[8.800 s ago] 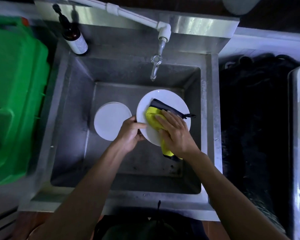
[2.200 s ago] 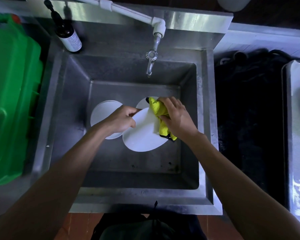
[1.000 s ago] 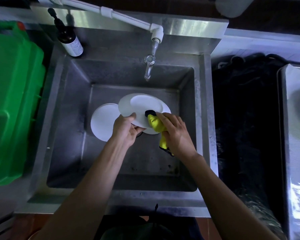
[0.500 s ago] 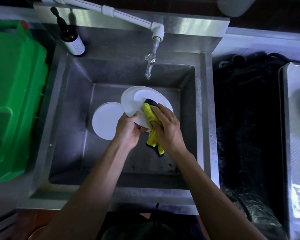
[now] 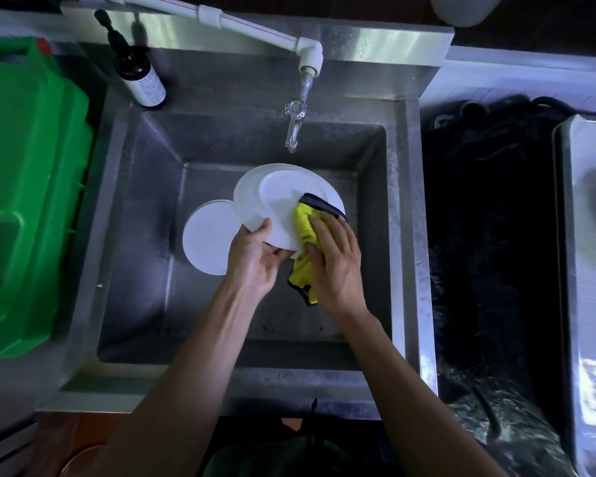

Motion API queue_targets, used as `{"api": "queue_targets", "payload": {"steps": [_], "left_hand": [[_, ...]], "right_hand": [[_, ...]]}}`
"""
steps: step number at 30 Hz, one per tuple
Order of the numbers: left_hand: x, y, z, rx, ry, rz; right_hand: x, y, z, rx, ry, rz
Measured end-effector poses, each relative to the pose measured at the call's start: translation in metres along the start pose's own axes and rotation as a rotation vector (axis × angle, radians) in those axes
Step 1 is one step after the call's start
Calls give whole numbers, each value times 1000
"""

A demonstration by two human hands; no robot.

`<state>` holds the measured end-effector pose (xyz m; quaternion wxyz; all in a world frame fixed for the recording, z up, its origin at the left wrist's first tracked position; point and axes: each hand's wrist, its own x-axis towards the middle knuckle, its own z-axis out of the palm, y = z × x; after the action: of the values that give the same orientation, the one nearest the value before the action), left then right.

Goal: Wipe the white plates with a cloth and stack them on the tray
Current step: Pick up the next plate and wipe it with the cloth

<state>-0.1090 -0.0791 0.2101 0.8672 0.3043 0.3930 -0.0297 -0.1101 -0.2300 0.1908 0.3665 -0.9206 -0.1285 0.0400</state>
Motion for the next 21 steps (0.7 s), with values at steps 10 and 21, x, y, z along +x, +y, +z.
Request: {"api": "queue_targets", "payload": {"steps": [10,21], "left_hand": [[-8,4,-24,103,-149,-42],[-17,16,-42,555,-283,-127]], "right_hand": [[22,34,-19,204,-104,241],[53,37,-29,159,-154,290]]}}
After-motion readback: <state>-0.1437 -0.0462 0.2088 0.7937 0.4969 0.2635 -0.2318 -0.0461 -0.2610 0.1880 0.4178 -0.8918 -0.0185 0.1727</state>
